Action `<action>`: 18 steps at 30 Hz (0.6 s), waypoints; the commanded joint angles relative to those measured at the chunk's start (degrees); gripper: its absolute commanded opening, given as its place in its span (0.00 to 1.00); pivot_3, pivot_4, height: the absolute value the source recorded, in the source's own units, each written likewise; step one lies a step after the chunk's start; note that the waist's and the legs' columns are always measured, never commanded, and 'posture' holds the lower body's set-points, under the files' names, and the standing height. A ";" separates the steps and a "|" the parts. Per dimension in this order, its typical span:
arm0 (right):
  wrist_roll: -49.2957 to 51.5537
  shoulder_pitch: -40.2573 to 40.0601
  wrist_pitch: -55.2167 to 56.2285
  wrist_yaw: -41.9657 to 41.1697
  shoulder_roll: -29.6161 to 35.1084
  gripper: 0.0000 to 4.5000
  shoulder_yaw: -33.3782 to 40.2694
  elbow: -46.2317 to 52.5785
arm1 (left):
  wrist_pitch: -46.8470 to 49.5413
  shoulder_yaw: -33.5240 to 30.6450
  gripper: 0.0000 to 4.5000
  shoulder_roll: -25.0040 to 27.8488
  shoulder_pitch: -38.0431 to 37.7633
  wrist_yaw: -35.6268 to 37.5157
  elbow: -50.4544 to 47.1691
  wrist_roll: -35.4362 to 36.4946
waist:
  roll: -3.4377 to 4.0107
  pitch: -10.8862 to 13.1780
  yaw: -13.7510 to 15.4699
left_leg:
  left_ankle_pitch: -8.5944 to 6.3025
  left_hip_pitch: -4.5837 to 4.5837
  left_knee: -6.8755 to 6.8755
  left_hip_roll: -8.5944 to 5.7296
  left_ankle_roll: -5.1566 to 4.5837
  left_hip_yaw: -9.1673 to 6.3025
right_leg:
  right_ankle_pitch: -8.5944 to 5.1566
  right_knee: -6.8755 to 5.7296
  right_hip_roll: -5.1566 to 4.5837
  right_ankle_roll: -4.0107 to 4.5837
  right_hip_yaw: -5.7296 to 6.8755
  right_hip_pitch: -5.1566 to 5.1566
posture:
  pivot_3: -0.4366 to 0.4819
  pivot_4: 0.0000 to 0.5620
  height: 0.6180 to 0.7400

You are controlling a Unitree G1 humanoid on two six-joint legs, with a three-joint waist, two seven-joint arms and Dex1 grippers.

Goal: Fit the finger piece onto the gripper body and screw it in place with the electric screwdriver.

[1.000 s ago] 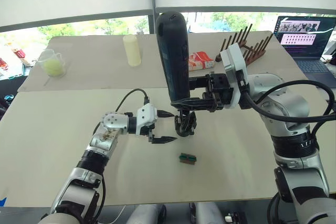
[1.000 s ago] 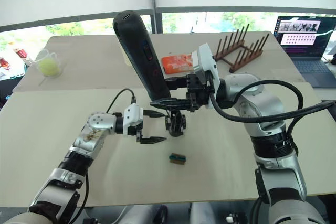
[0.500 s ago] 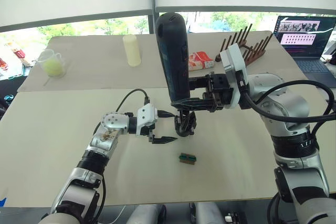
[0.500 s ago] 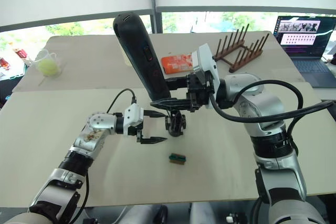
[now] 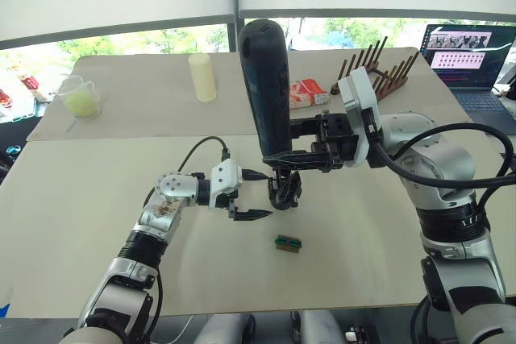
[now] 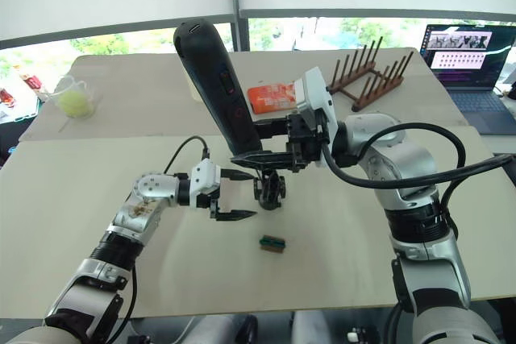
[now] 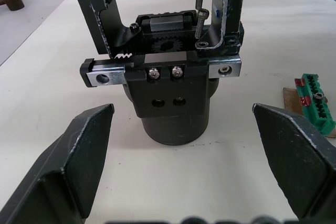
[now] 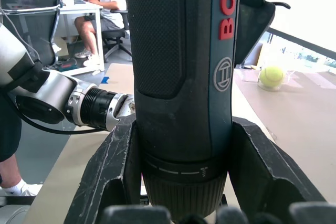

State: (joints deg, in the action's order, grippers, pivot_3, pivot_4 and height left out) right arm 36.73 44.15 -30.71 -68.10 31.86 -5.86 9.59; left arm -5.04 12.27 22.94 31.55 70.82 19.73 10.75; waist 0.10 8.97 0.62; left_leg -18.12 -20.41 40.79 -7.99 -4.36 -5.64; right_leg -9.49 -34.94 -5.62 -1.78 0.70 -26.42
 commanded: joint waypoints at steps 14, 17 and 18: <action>0.34 0.45 0.87 -0.16 0.05 0.42 1.45 1.54 | -0.93 -0.21 1.00 -0.58 1.34 -0.12 -0.61 -0.11 | 0.00 0.00 0.00 | 0.00 0.00 0.00 0.00 0.00 0.00 | 0.00 0.00 0.00 0.00 0.00 0.00 | 0.48 0.27 1.00; 0.32 0.44 0.70 -0.26 -0.06 0.42 1.47 1.53 | -0.84 -0.21 1.00 -0.59 1.37 -0.19 -0.66 -0.17 | 0.00 0.00 0.00 | 0.00 0.00 0.00 0.00 0.00 0.00 | 0.00 0.00 0.00 0.00 0.00 0.00 | 0.48 0.27 1.00; 0.29 0.39 0.74 -0.27 -0.10 0.42 1.44 1.56 | -0.84 -0.20 1.00 -0.59 1.34 -0.21 -0.70 -0.19 | 0.00 0.00 0.00 | 0.00 0.00 0.00 0.00 0.00 0.00 | 0.00 0.00 0.01 0.00 0.00 0.00 | 0.48 0.27 1.00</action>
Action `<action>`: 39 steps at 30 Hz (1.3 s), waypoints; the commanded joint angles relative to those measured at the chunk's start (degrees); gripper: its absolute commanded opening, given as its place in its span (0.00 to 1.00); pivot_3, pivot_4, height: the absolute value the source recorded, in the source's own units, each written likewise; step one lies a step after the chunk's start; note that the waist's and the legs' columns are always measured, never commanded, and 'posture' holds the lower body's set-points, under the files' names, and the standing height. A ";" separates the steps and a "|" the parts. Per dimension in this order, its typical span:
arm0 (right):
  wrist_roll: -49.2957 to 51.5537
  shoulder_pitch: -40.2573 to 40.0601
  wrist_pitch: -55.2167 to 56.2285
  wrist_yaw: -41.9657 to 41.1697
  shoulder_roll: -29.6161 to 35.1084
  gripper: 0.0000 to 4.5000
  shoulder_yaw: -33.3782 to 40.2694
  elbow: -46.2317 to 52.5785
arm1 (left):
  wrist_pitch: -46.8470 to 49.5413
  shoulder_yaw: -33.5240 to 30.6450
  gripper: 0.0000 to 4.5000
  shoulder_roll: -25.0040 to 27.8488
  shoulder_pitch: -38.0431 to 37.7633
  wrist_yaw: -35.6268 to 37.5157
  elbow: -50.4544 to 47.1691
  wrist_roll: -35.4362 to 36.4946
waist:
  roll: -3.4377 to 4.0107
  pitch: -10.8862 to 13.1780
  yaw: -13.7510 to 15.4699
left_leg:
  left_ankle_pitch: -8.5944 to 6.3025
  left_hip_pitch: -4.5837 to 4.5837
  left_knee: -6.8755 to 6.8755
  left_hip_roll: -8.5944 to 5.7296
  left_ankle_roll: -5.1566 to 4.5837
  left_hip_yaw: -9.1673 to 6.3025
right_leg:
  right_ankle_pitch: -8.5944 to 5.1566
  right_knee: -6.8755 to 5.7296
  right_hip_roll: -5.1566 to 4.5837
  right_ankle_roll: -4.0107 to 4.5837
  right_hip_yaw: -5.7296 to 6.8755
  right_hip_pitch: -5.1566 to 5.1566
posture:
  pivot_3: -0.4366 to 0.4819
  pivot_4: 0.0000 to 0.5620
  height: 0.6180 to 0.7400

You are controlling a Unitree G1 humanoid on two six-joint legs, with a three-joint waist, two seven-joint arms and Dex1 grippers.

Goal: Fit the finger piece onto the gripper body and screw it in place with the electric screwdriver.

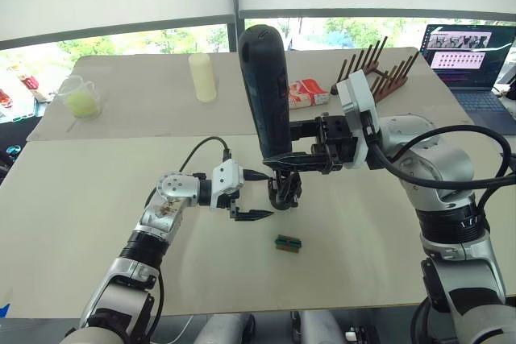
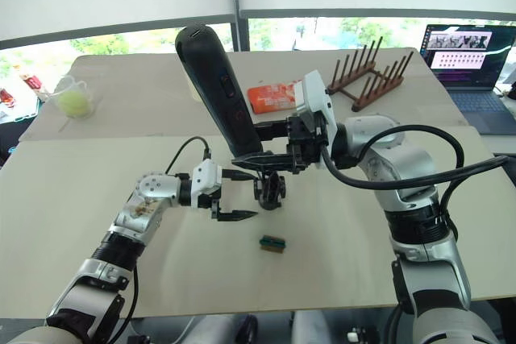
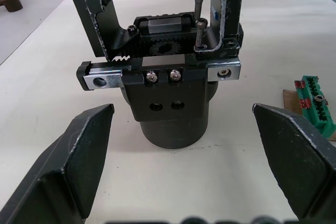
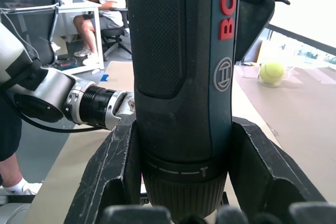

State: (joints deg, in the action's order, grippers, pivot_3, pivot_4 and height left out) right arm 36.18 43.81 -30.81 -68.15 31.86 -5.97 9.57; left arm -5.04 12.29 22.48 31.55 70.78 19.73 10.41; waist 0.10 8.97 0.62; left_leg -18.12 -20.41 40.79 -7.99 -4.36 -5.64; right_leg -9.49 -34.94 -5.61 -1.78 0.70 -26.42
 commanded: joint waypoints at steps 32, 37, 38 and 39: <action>0.99 3.02 -0.73 -0.34 -0.47 0.42 2.20 1.46 | -3.26 -0.19 1.00 -1.39 2.36 -0.66 2.95 -1.19 | 0.00 0.00 0.00 | 0.00 -0.02 0.01 0.00 0.00 0.00 | 0.00 0.00 -0.01 0.00 0.00 -0.01 | 0.48 0.27 1.00; 1.14 3.29 -1.09 -0.43 -0.27 0.42 2.34 1.53 | -3.61 -0.21 1.00 -1.40 2.18 -0.71 3.18 -1.25 | 0.00 0.00 0.00 | 0.00 -0.02 0.01 0.00 0.00 0.00 | 0.00 0.00 -0.01 0.00 0.00 -0.01 | 0.48 0.27 1.00; 1.10 3.29 -1.05 -0.49 -0.23 0.42 2.32 1.52 | -3.63 -0.21 1.00 -1.39 2.15 -0.71 3.16 -1.24 | 0.00 0.00 0.00 | 0.00 -0.02 0.01 0.00 0.00 0.00 | 0.00 0.00 -0.01 0.00 0.00 -0.01 | 0.48 0.27 1.00; 1.05 3.30 -1.02 -0.52 -0.20 0.42 2.30 1.50 | -3.64 -0.22 1.00 -1.38 2.11 -0.71 3.13 -1.23 | 0.00 0.00 0.00 | 0.00 -0.02 0.01 0.00 0.00 0.00 | 0.00 0.00 -0.01 0.00 0.00 -0.01 | 0.48 0.27 1.00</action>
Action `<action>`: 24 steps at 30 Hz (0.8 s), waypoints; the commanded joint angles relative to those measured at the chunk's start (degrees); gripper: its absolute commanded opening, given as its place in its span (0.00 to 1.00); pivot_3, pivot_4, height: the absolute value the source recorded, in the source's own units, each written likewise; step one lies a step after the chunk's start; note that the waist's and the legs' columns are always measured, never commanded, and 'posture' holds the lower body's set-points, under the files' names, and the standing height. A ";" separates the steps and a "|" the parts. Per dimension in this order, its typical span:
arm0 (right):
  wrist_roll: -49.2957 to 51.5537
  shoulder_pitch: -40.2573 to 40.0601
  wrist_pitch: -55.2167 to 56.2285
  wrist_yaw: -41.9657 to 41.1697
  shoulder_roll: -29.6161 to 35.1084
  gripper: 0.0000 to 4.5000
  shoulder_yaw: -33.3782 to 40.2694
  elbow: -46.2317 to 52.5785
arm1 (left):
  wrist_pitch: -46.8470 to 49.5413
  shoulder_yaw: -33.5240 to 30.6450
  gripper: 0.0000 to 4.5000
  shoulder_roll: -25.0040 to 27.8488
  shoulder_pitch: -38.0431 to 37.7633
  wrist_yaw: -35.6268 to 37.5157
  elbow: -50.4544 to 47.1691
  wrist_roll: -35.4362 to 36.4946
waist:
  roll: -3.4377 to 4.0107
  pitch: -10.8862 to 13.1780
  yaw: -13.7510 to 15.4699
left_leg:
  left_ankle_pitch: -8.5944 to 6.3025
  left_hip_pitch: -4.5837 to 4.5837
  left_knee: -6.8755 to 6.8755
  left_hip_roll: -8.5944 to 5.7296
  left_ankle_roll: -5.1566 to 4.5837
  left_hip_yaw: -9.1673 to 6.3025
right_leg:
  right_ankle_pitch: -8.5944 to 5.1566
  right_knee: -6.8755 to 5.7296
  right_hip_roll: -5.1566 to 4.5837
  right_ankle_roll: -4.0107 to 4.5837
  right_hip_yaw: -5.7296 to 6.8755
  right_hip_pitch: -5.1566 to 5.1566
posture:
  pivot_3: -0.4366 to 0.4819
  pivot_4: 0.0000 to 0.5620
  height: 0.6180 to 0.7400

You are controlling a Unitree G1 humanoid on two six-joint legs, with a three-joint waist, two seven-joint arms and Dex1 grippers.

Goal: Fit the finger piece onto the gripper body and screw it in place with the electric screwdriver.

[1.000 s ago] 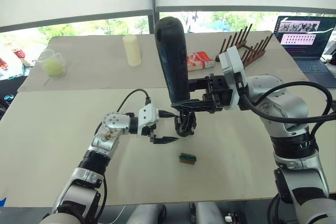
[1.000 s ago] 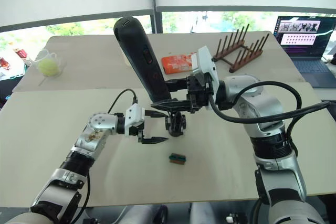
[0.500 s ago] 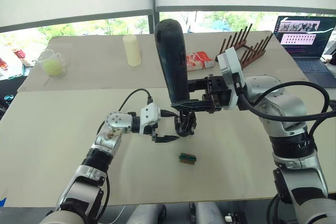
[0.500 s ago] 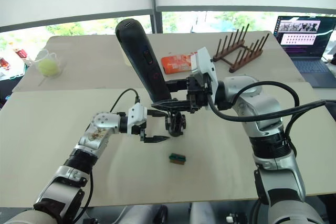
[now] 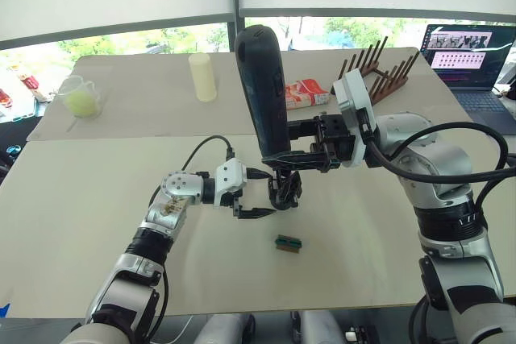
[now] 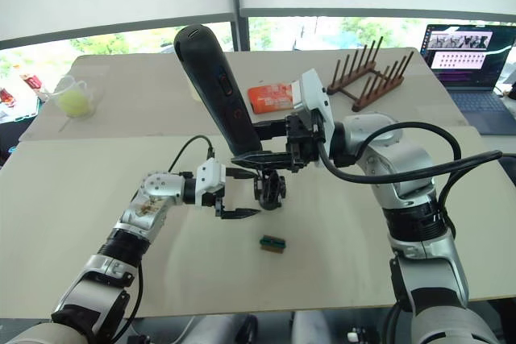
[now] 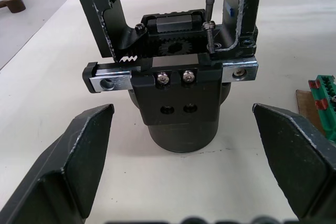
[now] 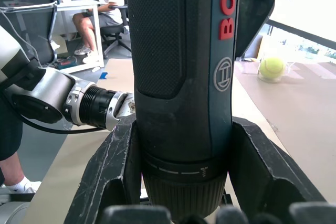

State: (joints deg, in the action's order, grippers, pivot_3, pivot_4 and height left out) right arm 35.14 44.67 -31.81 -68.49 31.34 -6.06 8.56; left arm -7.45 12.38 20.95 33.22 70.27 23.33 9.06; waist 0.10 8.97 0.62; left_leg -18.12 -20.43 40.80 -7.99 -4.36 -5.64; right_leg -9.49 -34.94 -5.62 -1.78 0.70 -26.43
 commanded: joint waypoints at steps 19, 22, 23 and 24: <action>3.29 3.13 -1.58 -0.42 1.41 0.42 2.65 3.17 | -1.25 -0.32 1.00 -0.01 0.10 -0.51 -1.01 0.23 | 0.00 0.00 0.00 | 0.00 -0.09 0.04 0.00 0.00 0.00 | 0.00 -0.01 -0.01 0.00 0.00 -0.08 | 0.48 0.27 1.00; 3.06 2.79 -1.35 -0.55 1.35 0.42 2.43 3.11 | -1.12 -0.26 1.00 -0.03 -0.07 -0.58 -1.32 0.26 | 0.00 0.00 0.00 | 0.00 -0.10 0.04 0.00 0.00 0.00 | 0.00 -0.02 -0.02 0.00 0.00 -0.10 | 0.48 0.27 1.00; 2.97 2.75 -1.27 -0.59 1.32 0.42 2.37 3.04 | -1.09 -0.25 1.00 -0.02 -0.10 -0.59 -1.37 0.27 | 0.00 0.00 0.00 | 0.00 -0.10 0.04 0.00 0.00 0.00 | 0.00 -0.02 -0.02 0.00 0.00 -0.10 | 0.48 0.27 1.00; 2.84 2.74 -1.12 -0.62 1.26 0.42 2.30 2.90 | -1.07 -0.24 1.00 -0.02 -0.13 -0.60 -1.42 0.27 | 0.00 0.00 0.00 | 0.00 -0.11 0.04 0.00 0.00 0.00 | 0.00 -0.02 -0.02 0.00 0.01 -0.11 | 0.48 0.27 1.00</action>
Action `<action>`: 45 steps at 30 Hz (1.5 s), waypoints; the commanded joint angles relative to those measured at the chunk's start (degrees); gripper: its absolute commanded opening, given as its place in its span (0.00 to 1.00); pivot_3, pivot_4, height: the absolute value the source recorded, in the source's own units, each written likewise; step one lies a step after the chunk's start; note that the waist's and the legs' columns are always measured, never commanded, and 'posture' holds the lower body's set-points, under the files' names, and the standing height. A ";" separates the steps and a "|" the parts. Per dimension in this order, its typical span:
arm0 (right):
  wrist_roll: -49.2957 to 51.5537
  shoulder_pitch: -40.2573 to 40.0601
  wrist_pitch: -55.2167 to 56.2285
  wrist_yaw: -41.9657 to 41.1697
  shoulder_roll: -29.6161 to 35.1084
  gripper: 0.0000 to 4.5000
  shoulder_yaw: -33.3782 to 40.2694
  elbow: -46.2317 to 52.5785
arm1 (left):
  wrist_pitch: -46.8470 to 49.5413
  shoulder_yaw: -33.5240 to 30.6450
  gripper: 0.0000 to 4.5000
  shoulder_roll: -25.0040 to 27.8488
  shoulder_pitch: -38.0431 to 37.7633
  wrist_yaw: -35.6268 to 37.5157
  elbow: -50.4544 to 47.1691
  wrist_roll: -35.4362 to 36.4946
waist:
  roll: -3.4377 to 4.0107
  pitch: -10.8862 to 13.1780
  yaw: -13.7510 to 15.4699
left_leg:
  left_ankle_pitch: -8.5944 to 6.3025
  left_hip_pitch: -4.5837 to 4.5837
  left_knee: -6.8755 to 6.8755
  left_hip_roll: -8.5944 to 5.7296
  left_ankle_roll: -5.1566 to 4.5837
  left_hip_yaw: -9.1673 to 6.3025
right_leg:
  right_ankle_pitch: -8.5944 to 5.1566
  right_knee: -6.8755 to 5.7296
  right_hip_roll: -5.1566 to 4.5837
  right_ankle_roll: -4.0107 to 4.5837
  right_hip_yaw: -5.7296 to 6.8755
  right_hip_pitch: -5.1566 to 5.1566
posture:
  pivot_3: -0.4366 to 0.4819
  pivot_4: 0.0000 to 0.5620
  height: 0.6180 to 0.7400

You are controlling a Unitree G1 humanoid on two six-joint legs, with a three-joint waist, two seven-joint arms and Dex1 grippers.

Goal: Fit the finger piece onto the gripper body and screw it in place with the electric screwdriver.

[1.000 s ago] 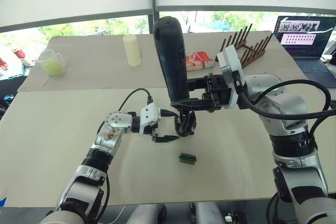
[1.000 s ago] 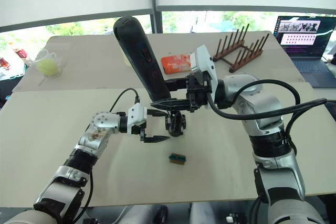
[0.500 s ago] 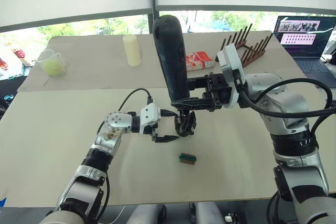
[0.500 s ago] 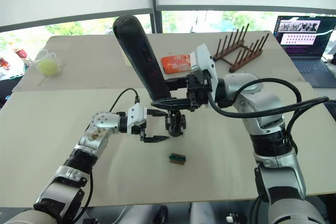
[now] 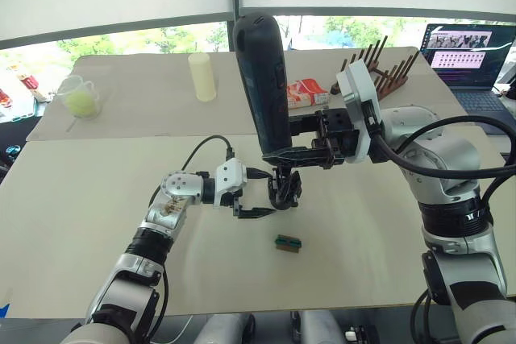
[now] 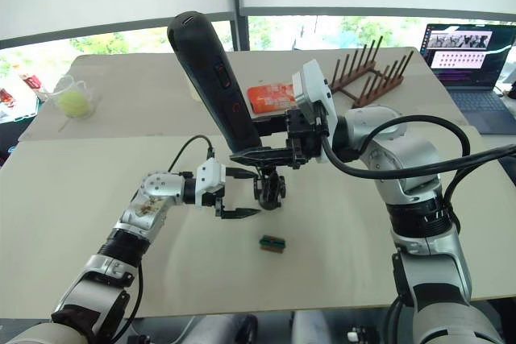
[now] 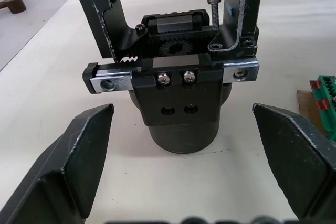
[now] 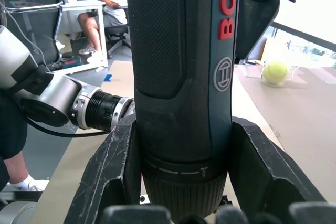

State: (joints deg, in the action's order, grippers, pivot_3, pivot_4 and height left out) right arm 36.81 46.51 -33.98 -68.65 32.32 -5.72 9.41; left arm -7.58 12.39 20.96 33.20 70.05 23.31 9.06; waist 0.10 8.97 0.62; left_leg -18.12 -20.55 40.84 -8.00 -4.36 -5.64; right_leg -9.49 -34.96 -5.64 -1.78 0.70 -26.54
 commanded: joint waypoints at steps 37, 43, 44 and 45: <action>-0.87 0.84 2.10 -1.77 -1.18 0.42 1.41 0.80 | -1.16 -0.23 1.00 -0.05 -0.17 -0.94 -1.17 0.25 | 0.00 0.00 -0.11 | 0.01 -0.58 0.30 -0.03 0.01 0.00 | 0.03 -0.15 -0.02 0.01 0.04 -0.51 | 0.48 0.27 1.00; -1.37 0.60 2.62 -1.93 -1.12 0.42 1.25 0.44 | -1.19 -0.20 1.00 -0.13 -0.23 -1.01 -1.22 0.25 | 0.00 0.00 -0.11 | 0.01 -0.59 0.34 -0.03 0.01 0.01 | 0.03 -0.17 -0.02 0.01 0.04 -0.51 | 0.48 0.27 1.00; -1.44 0.57 2.70 -1.92 -1.16 0.42 1.24 0.38 | -1.21 -0.18 1.00 -0.14 -0.25 -1.04 -1.24 0.23 | 0.00 0.00 -0.11 | 0.01 -0.59 0.34 -0.03 0.01 0.00 | 0.03 -0.17 -0.02 0.01 0.04 -0.51 | 0.48 0.27 1.00; -1.50 0.54 2.78 -1.93 -1.23 0.42 1.20 0.39 | -1.20 -0.16 1.00 -0.14 -0.29 -1.03 -1.31 0.24 | 0.00 0.00 -0.11 | 0.01 -0.59 0.34 -0.03 0.01 0.00 | 0.03 -0.17 -0.02 0.01 0.04 -0.51 | 0.48 0.27 1.00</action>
State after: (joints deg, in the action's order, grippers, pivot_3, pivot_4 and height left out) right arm 34.71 46.27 -33.24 -70.23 31.12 -6.00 8.42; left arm -7.58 12.39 20.95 33.00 69.25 23.26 9.06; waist 0.10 8.97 0.50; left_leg -18.11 -21.14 41.18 -8.03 -4.35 -5.63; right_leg -9.45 -35.13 -5.66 -1.77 0.74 -27.05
